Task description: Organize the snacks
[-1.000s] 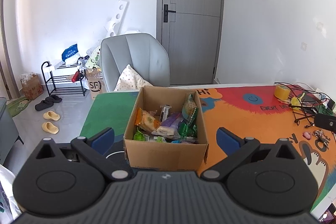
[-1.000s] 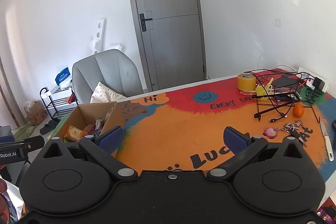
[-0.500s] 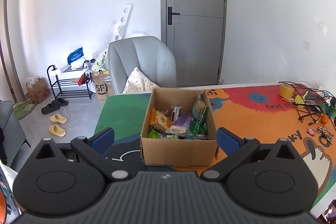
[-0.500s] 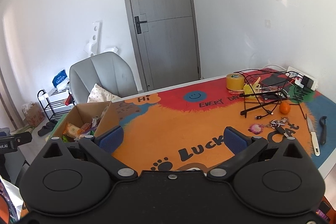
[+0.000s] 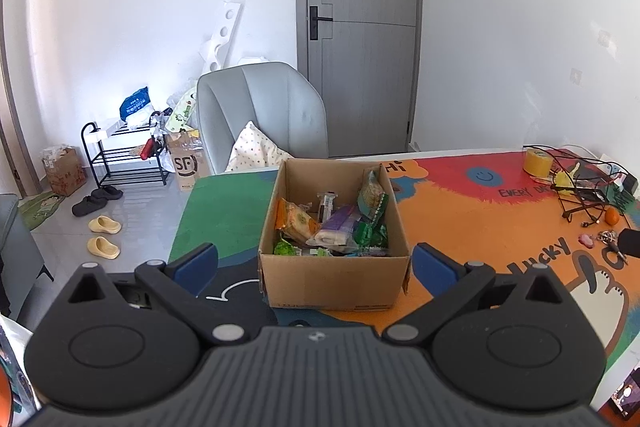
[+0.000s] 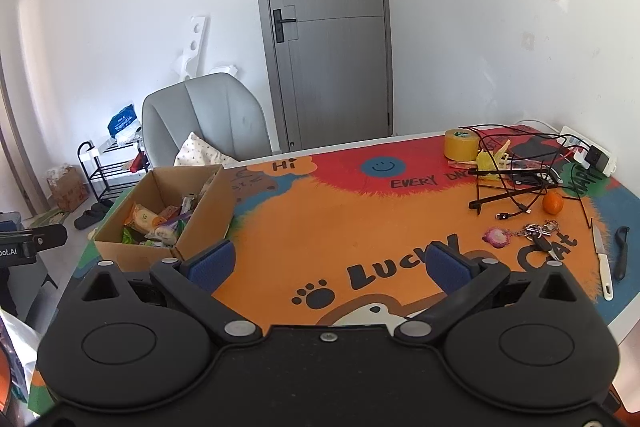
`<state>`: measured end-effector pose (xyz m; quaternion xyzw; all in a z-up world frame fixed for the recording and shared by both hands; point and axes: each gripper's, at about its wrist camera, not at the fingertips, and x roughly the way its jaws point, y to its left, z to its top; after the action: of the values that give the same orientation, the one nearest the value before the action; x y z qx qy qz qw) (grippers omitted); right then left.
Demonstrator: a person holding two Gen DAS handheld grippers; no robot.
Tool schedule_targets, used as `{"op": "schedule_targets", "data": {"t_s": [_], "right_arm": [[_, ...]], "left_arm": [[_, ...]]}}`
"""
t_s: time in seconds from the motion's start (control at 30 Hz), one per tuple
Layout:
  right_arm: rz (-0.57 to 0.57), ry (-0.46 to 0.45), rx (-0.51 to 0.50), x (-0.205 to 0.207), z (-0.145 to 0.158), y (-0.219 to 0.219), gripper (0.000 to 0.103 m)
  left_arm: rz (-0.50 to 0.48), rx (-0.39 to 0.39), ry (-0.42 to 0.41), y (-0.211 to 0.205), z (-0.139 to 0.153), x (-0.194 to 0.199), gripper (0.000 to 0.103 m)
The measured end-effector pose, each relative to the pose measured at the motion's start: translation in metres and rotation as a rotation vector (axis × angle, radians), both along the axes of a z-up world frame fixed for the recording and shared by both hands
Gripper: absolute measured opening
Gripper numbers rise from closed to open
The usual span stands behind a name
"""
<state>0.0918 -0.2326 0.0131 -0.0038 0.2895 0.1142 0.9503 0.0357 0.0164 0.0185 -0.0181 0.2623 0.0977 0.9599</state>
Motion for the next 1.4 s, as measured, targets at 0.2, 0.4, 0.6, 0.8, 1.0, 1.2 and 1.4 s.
{"op": "schedule_targets", "data": {"t_s": [0.2,0.4,0.6,0.8,1.0,1.2,1.4], "right_arm": [[0.004,0.006,-0.004,0.0012,-0.0004,0.0011,0.103],[0.003,0.008,-0.007,0.0014,-0.0005,0.0014,0.103],[0.002,0.007,-0.006,0.0017,-0.0009,0.0010,0.103],[0.006,0.007,-0.018,0.0017,-0.0027,0.0025,0.103],[0.008,0.003,-0.018,-0.0004,-0.0020,0.0029,0.103],[0.007,0.005,-0.015,-0.0014,-0.0015,0.0034,0.103],[0.004,0.005,-0.016,-0.0013,-0.0012,0.0034,0.103]], "left_arm": [[-0.018,0.000,0.009,-0.0034,-0.0020,-0.0002,0.103],[-0.024,-0.004,0.010,-0.0036,-0.0016,0.0000,0.103],[-0.027,-0.010,0.012,-0.0039,-0.0022,0.0002,0.103],[-0.038,-0.031,0.013,-0.0030,-0.0025,-0.0006,0.103],[-0.036,-0.032,0.014,-0.0013,-0.0026,-0.0009,0.103],[-0.038,-0.032,0.015,-0.0014,-0.0027,-0.0009,0.103],[-0.041,-0.033,0.016,-0.0005,-0.0020,-0.0006,0.103]]}}
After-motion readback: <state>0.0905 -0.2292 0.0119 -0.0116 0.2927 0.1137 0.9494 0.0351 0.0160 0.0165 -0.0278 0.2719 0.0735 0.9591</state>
